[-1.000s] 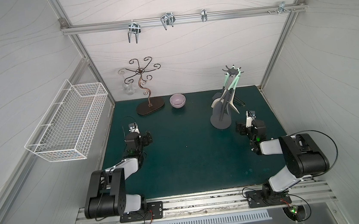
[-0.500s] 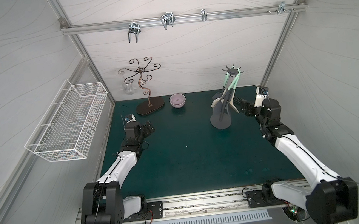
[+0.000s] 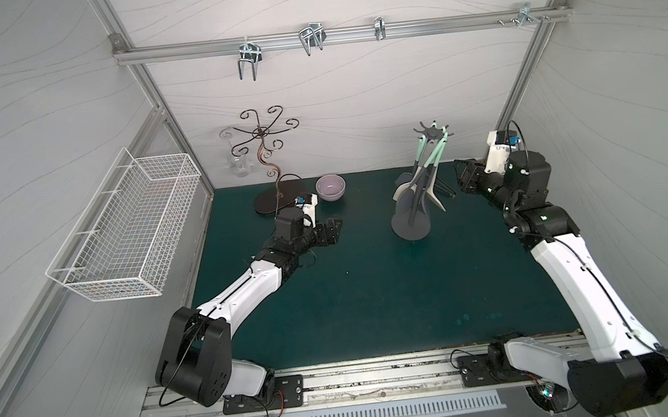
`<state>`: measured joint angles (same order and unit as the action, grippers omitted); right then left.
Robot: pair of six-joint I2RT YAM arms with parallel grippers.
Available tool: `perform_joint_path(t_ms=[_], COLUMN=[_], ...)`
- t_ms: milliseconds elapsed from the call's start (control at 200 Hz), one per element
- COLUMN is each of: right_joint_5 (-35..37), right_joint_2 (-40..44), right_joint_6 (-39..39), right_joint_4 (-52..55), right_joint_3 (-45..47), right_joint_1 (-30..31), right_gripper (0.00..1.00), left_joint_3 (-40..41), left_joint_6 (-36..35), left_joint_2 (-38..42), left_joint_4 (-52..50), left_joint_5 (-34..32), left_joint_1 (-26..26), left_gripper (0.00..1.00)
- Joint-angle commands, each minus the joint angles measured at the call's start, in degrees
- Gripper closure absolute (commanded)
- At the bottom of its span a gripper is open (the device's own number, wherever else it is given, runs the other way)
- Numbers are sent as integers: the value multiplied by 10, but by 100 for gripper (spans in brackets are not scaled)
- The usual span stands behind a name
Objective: Take the spatula off the kitchen utensil rack
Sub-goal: Adjust the spatula on the rack.
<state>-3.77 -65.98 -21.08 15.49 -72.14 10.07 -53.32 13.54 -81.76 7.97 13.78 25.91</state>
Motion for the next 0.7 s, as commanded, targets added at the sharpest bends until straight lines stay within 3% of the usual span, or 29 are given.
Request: perform_joint_path(t_ms=[0, 80, 220, 410, 585, 695], right_joint_5=[-66, -72, -47, -13, -7, 6], right_joint_2=[-21, -40, -46, -9, 8, 18], right_joint_6=[-38, -25, 2, 2, -12, -15], right_joint_4=[17, 68, 118, 114, 95, 87], right_joint_3=[-33, -83, -115, -51, 1, 23], right_joint_1=[4, 3, 3, -2, -2, -3], right_gripper=[60, 59, 55, 53, 49, 49], left_joint_3=[-58, -91, -179, -284, -377, -407], left_joint_6=[-81, -105, -143, -154, -137, -124], left_joint_2=[-29, -61, -140, -248, -328, -366], left_joint_4=[25, 37, 9, -9, -45, -37], left_joint_5=[71, 98, 73, 26, 7, 5], left_joint_1=[45, 69, 108, 132, 132, 130], left_gripper=[21, 26, 27, 27, 39, 41])
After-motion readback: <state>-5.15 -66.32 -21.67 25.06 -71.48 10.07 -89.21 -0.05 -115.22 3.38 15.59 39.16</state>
